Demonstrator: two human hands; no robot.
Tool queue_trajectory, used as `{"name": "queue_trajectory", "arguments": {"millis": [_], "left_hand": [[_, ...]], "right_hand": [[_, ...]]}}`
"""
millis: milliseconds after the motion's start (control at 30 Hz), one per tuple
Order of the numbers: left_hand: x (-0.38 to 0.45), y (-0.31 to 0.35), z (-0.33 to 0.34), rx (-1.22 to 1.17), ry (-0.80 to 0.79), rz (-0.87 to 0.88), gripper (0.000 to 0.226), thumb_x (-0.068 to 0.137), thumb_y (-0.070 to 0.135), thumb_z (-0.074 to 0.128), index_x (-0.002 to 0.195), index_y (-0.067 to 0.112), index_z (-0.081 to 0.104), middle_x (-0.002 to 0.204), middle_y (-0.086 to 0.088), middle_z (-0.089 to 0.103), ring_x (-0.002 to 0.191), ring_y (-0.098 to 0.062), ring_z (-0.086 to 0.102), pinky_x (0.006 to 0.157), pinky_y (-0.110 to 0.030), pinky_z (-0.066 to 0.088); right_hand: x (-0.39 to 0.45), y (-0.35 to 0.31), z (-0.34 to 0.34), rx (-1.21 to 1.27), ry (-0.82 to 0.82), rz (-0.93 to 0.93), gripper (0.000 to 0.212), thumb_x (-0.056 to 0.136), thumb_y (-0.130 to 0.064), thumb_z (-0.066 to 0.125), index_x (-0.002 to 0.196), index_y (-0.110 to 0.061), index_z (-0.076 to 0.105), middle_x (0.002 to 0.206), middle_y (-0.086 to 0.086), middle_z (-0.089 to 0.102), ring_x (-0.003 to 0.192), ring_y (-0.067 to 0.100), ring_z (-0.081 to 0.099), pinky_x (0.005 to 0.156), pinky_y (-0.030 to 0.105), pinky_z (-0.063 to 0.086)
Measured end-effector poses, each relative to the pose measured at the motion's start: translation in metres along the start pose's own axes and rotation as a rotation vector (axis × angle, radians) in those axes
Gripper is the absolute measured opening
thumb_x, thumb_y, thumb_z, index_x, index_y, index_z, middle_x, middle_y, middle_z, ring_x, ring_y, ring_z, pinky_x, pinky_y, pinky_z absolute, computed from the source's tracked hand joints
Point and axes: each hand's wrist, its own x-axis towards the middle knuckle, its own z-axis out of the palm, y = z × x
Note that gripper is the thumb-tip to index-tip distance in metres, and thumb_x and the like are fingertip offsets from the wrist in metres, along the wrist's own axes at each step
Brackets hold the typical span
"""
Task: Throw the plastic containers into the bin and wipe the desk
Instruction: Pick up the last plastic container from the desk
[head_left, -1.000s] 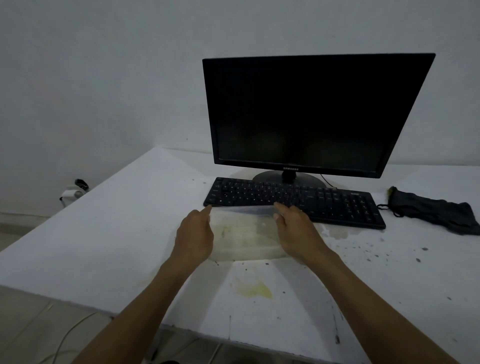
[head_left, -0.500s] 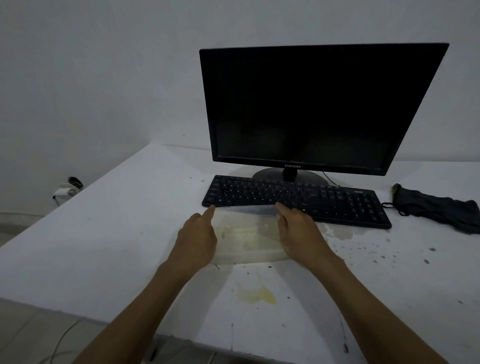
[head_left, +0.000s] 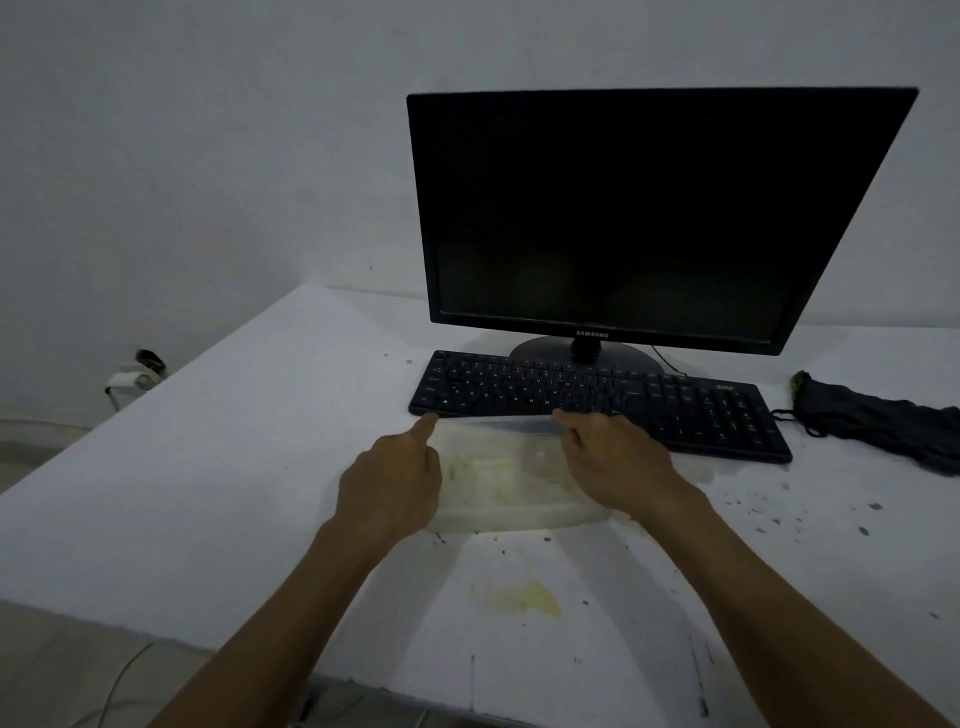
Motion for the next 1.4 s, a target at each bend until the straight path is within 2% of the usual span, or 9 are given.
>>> {"name": "queue_trajectory", "arguments": {"millis": [200,300,400,633,867,1000,1100,1267,1400], "left_hand": [[-0.009,-0.006,0.001,-0.097,0.043,0.033,0.047,0.097,0.023,0.031,0.143,0.031,0.029,0.079,0.002,0.051,0.071,-0.020,0.053,0.065,-0.032,0.047],[-0.009,-0.005,0.002,-0.127,0.063,0.044,0.047,0.096,0.022,0.031,0.142,0.032,0.030,0.073,0.002,0.049,0.068,-0.021,0.053,0.062,-0.032,0.045],[-0.010,-0.006,0.004,-0.153,0.076,0.028,0.046,0.096,0.021,0.031,0.141,0.032,0.032,0.072,0.001,0.050,0.068,-0.022,0.055,0.063,-0.034,0.047],[-0.003,-0.005,0.005,-0.104,0.061,0.018,0.047,0.095,0.020,0.032,0.141,0.032,0.032,0.069,0.005,0.049,0.064,-0.017,0.053,0.059,-0.030,0.044],[-0.006,-0.003,0.005,-0.283,0.062,-0.005,0.047,0.096,0.014,0.032,0.140,0.031,0.036,0.069,-0.003,0.057,0.060,-0.016,0.053,0.062,-0.036,0.050],[-0.007,-0.005,0.007,-0.336,0.067,-0.016,0.046,0.097,0.013,0.031,0.140,0.028,0.038,0.071,-0.007,0.059,0.059,-0.015,0.053,0.065,-0.037,0.052],[0.000,-0.005,0.007,-0.277,0.084,-0.028,0.046,0.096,0.014,0.031,0.140,0.028,0.038,0.075,-0.003,0.059,0.065,-0.015,0.056,0.068,-0.036,0.052],[-0.001,-0.007,0.007,-0.222,0.061,-0.032,0.046,0.096,0.016,0.031,0.139,0.031,0.037,0.069,-0.003,0.058,0.059,-0.016,0.055,0.057,-0.031,0.048],[-0.001,-0.004,0.007,-0.234,0.052,-0.024,0.046,0.096,0.015,0.031,0.138,0.033,0.038,0.063,-0.001,0.054,0.053,-0.014,0.048,0.053,-0.028,0.042]], "right_hand": [[-0.011,-0.001,0.015,0.050,0.108,-0.024,0.045,0.098,-0.027,0.028,0.142,-0.026,0.034,0.057,-0.006,0.046,0.052,0.013,0.046,0.045,0.025,0.032],[-0.009,0.003,0.016,0.146,0.154,-0.012,0.044,0.097,-0.024,0.030,0.140,-0.026,0.039,0.055,-0.005,0.046,0.049,0.011,0.042,0.043,0.026,0.028],[-0.014,0.003,0.022,0.298,0.171,0.001,0.043,0.095,-0.023,0.034,0.136,-0.026,0.044,0.063,0.004,0.059,0.055,0.018,0.050,0.053,0.031,0.042],[-0.009,0.009,0.025,0.420,0.128,0.078,0.045,0.089,-0.032,0.039,0.133,-0.036,0.046,0.063,-0.010,0.051,0.060,0.012,0.048,0.063,0.027,0.040],[-0.012,0.011,0.031,0.559,0.171,0.074,0.039,0.097,-0.026,0.033,0.132,-0.036,0.046,0.053,-0.002,0.046,0.045,0.010,0.039,0.046,0.024,0.033],[-0.013,0.010,0.033,0.575,0.175,0.070,0.037,0.098,-0.029,0.035,0.131,-0.036,0.048,0.060,0.003,0.059,0.050,0.016,0.051,0.053,0.026,0.042],[-0.006,0.012,0.029,0.538,0.139,0.078,0.037,0.096,-0.029,0.037,0.130,-0.038,0.048,0.054,-0.011,0.050,0.042,0.000,0.043,0.048,0.020,0.034],[-0.010,0.010,0.021,0.329,0.047,0.065,0.041,0.096,-0.038,0.031,0.136,-0.044,0.037,0.074,-0.004,0.063,0.068,0.015,0.058,0.068,0.033,0.050],[-0.015,0.007,0.011,0.215,-0.032,-0.050,0.047,0.096,-0.051,0.026,0.143,-0.044,0.023,0.135,-0.003,0.052,0.121,0.020,0.049,0.096,0.034,0.042]]}}
